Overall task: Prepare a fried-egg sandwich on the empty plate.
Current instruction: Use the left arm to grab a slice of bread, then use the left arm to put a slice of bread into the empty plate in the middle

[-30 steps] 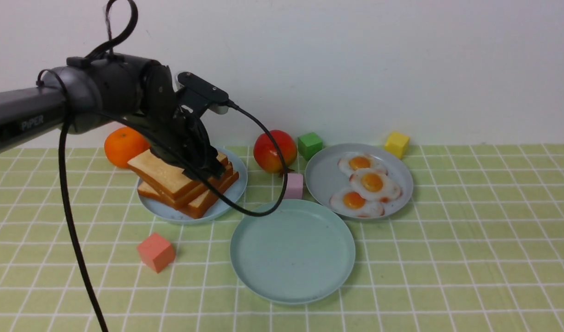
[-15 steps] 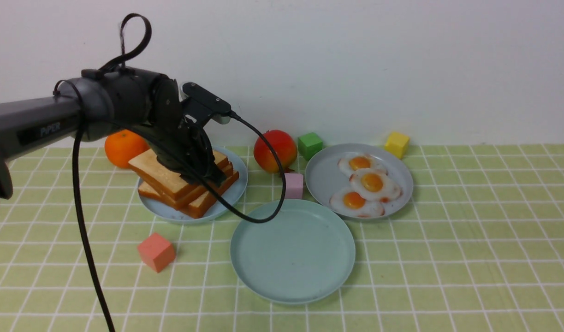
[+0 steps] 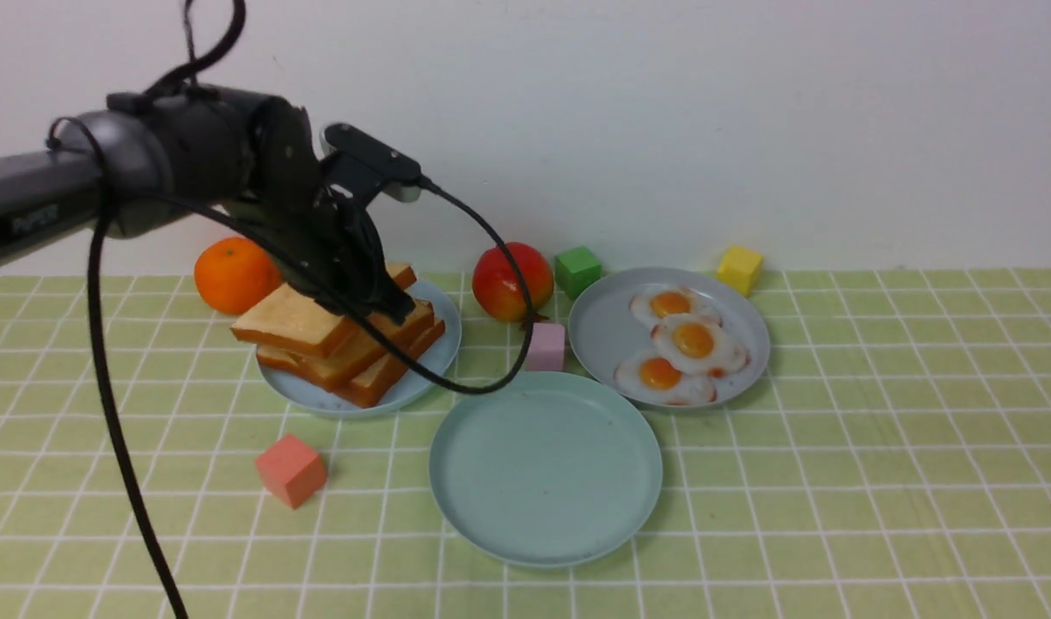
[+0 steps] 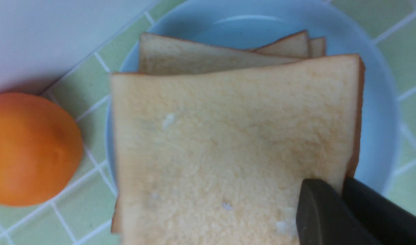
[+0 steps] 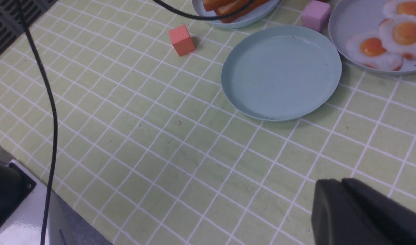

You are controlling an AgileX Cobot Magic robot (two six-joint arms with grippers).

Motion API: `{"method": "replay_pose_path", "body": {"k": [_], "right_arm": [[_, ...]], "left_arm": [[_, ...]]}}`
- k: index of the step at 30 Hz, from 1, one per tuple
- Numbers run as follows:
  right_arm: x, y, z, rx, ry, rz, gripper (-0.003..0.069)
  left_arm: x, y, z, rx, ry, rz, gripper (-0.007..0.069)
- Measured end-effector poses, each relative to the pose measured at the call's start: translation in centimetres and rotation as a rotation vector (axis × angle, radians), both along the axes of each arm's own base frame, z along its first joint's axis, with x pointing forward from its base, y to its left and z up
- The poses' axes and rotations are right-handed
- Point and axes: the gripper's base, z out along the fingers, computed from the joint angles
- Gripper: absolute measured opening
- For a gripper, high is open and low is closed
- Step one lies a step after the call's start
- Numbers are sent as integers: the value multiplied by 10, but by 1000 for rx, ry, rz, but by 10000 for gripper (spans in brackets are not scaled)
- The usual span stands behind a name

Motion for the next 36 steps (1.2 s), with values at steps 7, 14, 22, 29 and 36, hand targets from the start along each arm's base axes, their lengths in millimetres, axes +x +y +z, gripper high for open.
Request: {"method": "replay_pose_path", "body": {"k": [7,14,22,29,36], "right_arm": [[-1,-2,-2,-34,0,-3,48],[-10,-5,0,-38,-25,0,48],[-20,-8,2,-55,-52,-1,51],[-23,-8,0,-66,-33,13,53],[-23,-9,0,-69,-30,14,60]], "left_arm": [[-57,-54,40,-78,9,-105,29],[-102,-126,-17,-5,141,-289,29],[-101,-158,-55,94,33,-415,28],[-97,-160,-57,94,-10,-429,28],[-96,-160,-57,90,-16,-427,167]]}}
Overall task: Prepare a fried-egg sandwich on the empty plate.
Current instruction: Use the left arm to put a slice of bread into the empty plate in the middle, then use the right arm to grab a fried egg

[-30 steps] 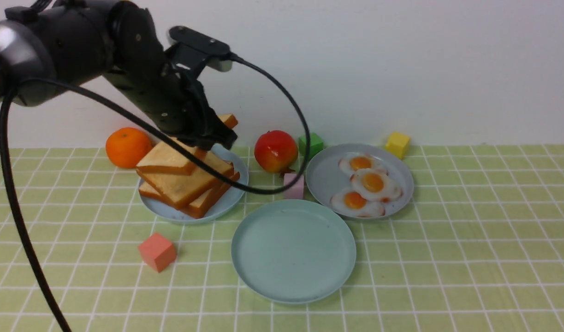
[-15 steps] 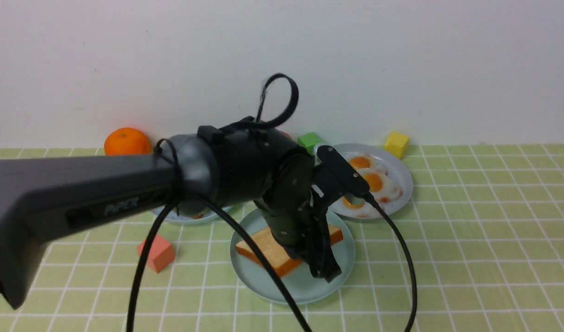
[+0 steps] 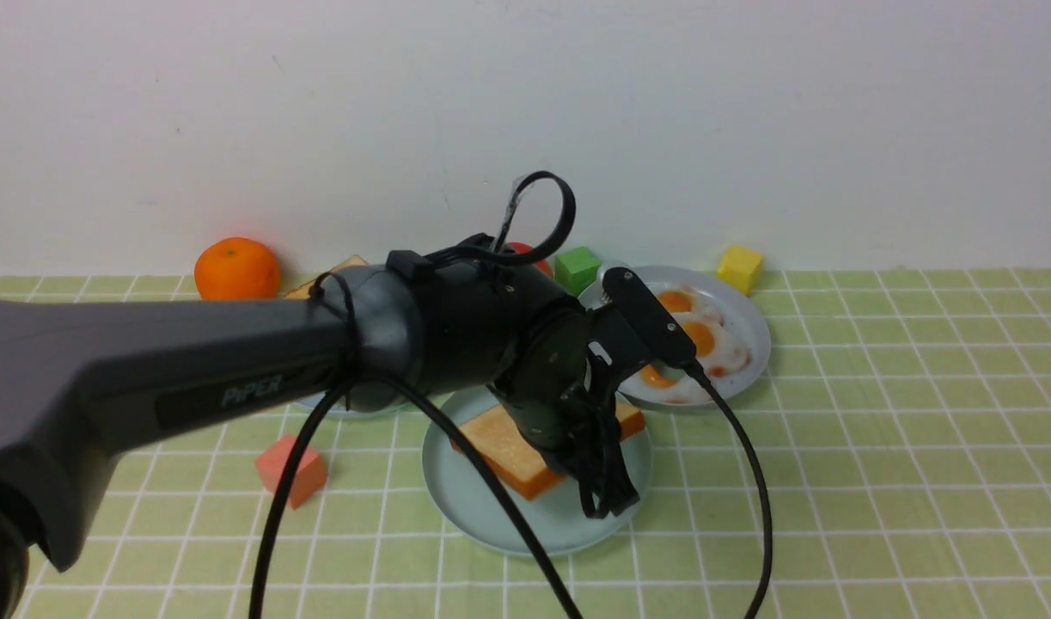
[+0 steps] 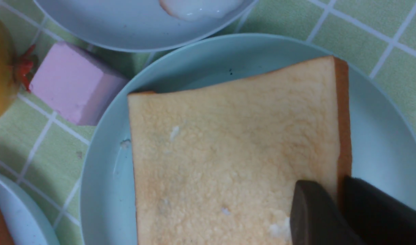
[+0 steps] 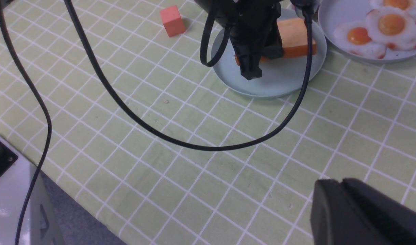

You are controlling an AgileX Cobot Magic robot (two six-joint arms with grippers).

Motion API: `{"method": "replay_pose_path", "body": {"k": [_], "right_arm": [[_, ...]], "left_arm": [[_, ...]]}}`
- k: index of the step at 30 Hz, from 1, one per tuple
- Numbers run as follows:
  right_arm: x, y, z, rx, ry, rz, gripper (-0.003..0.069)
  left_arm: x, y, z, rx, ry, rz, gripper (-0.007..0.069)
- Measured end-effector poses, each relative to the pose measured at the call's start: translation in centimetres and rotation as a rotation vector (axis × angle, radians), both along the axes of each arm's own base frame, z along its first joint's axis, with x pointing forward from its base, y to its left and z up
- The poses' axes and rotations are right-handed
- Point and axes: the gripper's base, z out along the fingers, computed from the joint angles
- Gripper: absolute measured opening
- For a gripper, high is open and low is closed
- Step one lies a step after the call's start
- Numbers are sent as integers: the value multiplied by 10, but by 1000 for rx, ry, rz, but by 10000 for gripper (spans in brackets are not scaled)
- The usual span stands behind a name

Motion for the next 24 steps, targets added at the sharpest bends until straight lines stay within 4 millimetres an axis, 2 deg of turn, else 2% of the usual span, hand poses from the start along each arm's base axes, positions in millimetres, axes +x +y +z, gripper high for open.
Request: {"method": "replay_pose_path", "body": {"k": [3,8,12,13,14,15,16,17,18,19,20,21,22,24], "right_arm": [[0,0,0,-1,0,0,67],[0,-1,0,17,22,-26,90],[3,-1,-1,49,59,-68,111],[8,0,-2,53,76,-85,121],[12,1,-2,58,92,-94,128],[17,2,-4,59,107,-101,136],[27,4,-6,59,134,-112,152],[28,4,-7,58,139,-113,152],[44,8,-12,49,185,-125,171],[47,8,-13,50,188,-129,176],[66,12,-20,43,228,-146,192],[71,13,-22,42,237,-152,199],[93,18,-30,36,271,-172,218],[120,23,-41,24,315,-196,237]], "left_arm": [[0,0,0,-13,3,18,279],[-1,1,3,-39,31,84,395],[-7,6,18,-44,57,132,397],[-12,10,37,-66,52,151,373],[-15,11,46,-79,49,158,357],[-20,12,60,-104,39,167,320],[-29,17,87,-164,16,183,272],[-30,18,91,-174,10,183,251],[-42,26,119,-246,-10,192,169],[-46,28,128,-269,-15,196,157],[-59,39,155,-332,-36,201,57],[-63,42,162,-348,-46,200,35],[-80,57,187,-398,-72,200,-13],[-99,74,204,-447,-95,196,-13]]}}
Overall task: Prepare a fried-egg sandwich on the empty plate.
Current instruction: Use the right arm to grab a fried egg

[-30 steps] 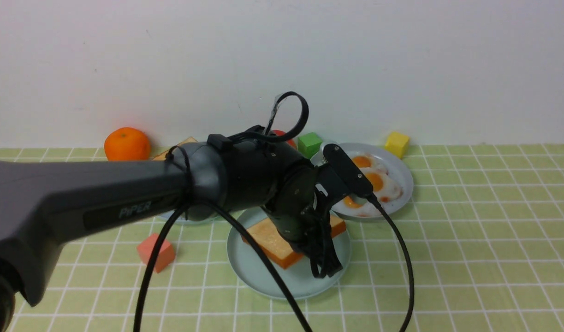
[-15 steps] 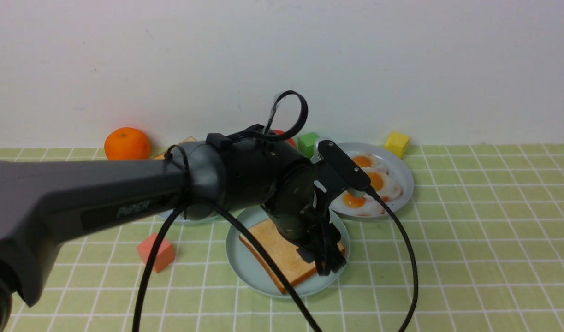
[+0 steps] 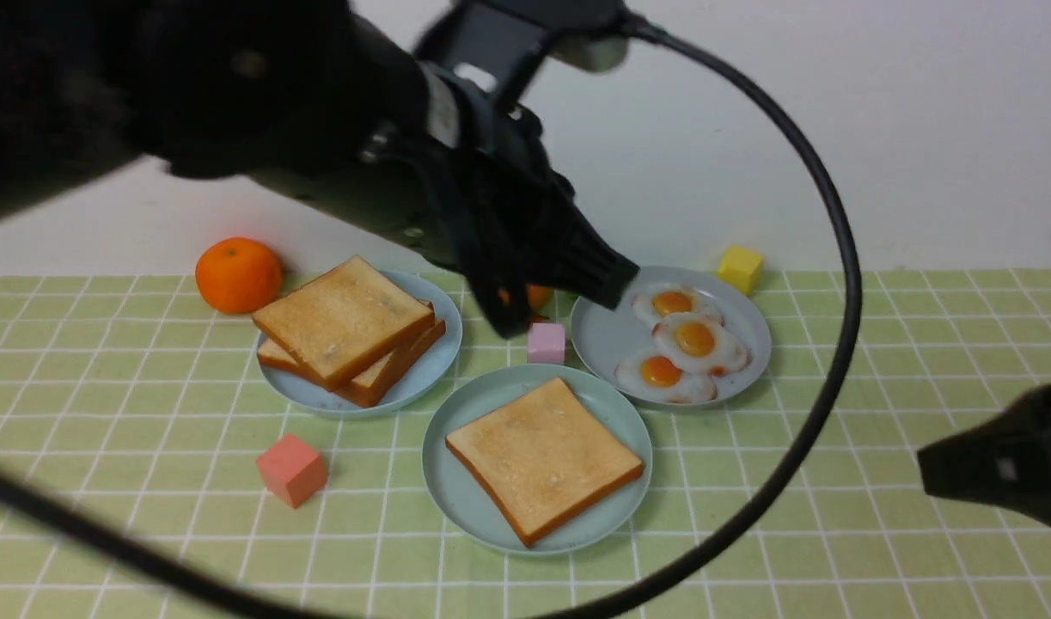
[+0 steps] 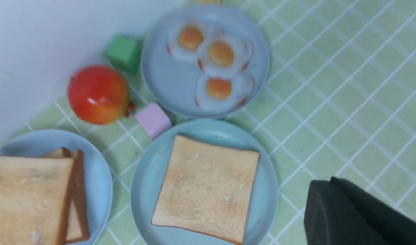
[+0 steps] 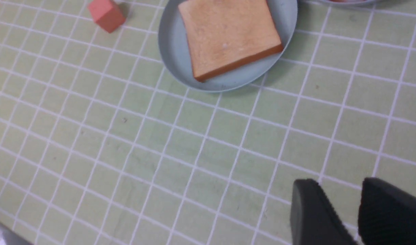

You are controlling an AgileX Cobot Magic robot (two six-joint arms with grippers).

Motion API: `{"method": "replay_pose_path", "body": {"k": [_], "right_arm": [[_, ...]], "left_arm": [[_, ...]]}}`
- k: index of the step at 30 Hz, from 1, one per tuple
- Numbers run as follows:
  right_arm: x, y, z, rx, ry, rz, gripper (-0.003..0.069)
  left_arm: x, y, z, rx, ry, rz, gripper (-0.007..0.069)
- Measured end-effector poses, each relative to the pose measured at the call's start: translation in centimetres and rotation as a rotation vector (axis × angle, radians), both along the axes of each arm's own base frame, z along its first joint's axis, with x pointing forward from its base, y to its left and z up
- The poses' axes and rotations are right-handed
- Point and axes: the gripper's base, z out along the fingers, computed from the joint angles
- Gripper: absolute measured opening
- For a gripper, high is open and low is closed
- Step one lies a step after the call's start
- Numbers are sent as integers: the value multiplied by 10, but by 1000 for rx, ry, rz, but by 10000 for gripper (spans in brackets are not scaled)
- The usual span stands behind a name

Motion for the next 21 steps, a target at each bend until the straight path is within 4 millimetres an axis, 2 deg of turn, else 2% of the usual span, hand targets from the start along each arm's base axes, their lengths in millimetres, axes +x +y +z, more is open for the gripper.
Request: {"method": "replay_pose_path", "body": {"k": [1,2,3,4,6,12,13,14,16,17,21], "right_arm": [[14,3,-5,-5,17,-11,244],[26,5,-10,-11,36,-17,247],[29,6,-11,-12,39,-19,247],[46,10,-18,-22,61,-21,249],[75,16,-29,-38,90,-21,251],[135,30,-49,-49,138,-28,253],[143,32,-51,-50,142,-28,253],[143,32,-51,-50,142,-28,253],[167,38,-57,-51,141,-29,254],[168,38,-57,-51,142,-28,254],[206,49,-67,-55,152,-14,297]], "left_arm": [[-16,14,9,-32,-17,-2,-13],[-25,21,10,-46,-22,-3,-13],[-27,23,7,-43,-15,-3,-13],[-42,37,8,-63,-31,-4,-13],[-65,58,-5,-79,-37,-2,-13],[-122,111,-33,-186,-139,-1,-13],[-127,115,-36,-196,-149,-1,-13],[-129,118,-37,-206,-158,-1,-13],[-144,132,-46,-258,-197,4,-13],[-146,134,-46,-268,-205,4,-13],[-155,141,-51,-319,-203,23,-13]]}}
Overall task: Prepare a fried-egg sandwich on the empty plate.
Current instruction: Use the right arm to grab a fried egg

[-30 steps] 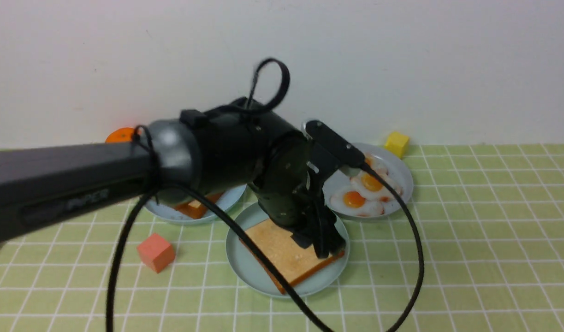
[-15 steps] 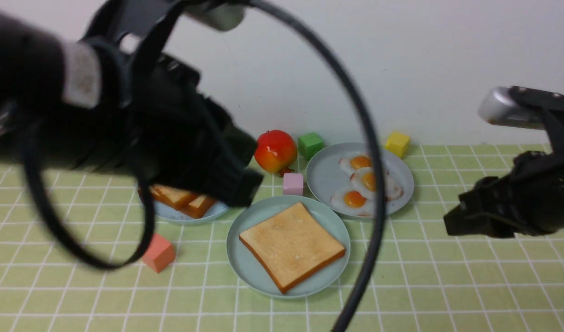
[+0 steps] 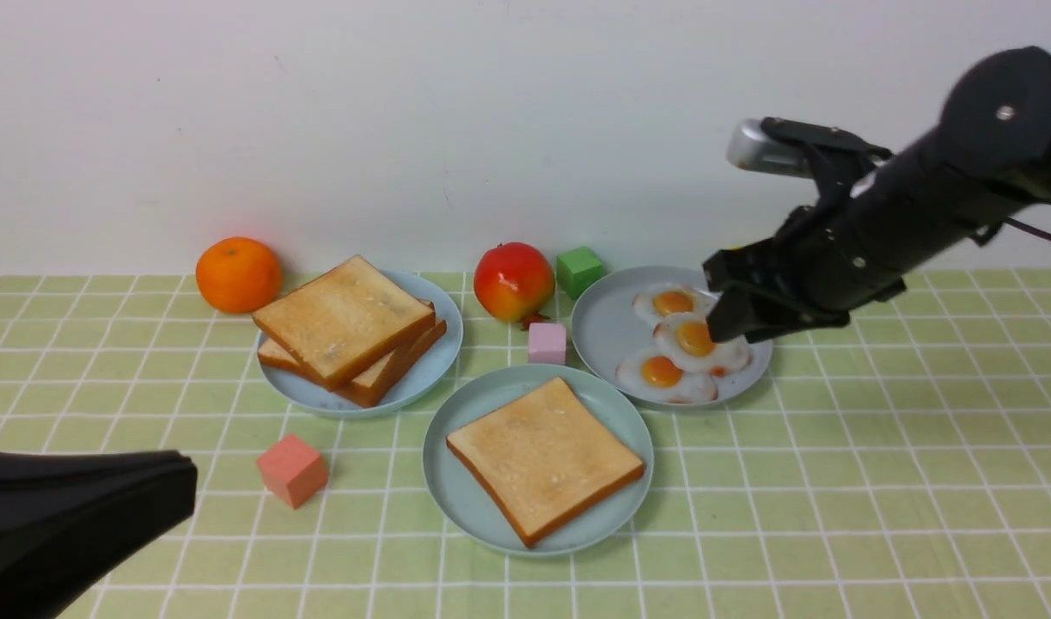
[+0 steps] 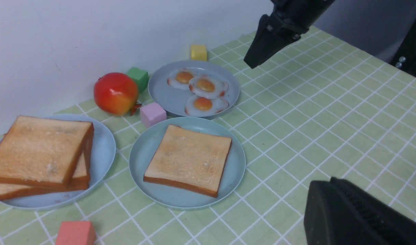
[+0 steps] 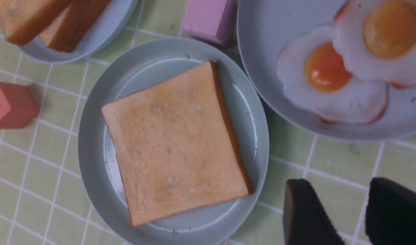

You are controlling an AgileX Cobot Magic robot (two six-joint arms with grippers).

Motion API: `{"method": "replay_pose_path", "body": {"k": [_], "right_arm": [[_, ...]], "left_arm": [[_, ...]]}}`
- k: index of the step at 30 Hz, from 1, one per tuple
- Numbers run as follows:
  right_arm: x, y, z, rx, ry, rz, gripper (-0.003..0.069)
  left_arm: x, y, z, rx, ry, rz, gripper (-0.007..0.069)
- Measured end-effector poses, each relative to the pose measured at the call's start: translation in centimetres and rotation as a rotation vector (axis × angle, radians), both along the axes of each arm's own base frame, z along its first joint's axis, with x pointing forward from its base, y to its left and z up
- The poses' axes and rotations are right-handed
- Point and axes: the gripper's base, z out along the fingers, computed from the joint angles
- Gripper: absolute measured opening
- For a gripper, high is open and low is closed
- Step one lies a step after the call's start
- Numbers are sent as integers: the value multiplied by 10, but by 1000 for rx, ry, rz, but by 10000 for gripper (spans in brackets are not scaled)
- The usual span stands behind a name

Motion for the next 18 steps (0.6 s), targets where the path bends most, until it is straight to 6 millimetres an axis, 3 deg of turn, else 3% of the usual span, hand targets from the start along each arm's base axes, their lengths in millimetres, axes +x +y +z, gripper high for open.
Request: {"method": "replay_pose_path", "body": {"k": [7,11,18], "right_arm": [[36,22,-21,-113,45,-5,394],[54,42,-36,-303,18,-49,452],[70,73,-50,-377,-46,-60,521]], "left_arm": [[0,0,-1,-21,22,9,-13],[0,0,-1,-22,21,9,-13],[0,0,-1,-22,22,9,-13]]}}
